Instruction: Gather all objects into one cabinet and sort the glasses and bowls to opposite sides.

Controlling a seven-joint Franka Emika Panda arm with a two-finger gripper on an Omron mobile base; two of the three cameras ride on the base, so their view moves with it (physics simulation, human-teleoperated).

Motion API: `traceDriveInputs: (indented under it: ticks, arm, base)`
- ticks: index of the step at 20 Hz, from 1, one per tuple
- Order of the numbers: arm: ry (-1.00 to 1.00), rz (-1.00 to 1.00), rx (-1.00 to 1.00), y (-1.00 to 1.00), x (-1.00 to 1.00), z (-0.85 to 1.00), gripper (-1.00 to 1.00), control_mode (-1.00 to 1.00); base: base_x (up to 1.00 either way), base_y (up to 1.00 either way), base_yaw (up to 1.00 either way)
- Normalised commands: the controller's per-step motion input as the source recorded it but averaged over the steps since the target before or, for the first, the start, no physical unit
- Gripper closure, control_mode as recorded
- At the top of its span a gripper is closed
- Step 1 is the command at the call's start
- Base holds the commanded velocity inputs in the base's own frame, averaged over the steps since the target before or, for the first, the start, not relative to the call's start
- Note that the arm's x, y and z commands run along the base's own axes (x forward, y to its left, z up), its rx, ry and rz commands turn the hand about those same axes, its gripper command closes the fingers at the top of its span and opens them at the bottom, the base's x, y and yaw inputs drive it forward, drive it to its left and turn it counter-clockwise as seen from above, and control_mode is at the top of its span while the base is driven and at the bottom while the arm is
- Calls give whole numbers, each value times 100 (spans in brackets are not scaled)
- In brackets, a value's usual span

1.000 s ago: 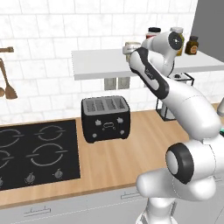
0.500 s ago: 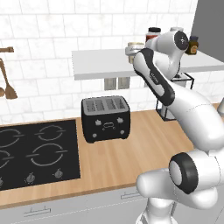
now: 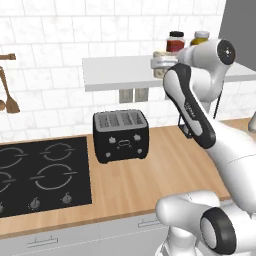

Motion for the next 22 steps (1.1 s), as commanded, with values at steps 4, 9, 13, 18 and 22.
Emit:
traceDriveInputs:
  ticks: [4,9,13,18,22]
  arm:
    - [0,0,0,1,-45,17,100,-100]
    - [0,0,0,0,-48,22,100,-100]
    - [0,0,0,0,-61,17,100,-100]
    - [0,0,0,-3,-97,0,100,-100]
    - [0,0,0,0,-100,0,100,-100]
  base:
    - [0,0,0]
    - [0,0,0]
    - [0,0,0]
    - [0,0,0]
    - [0,0,0]
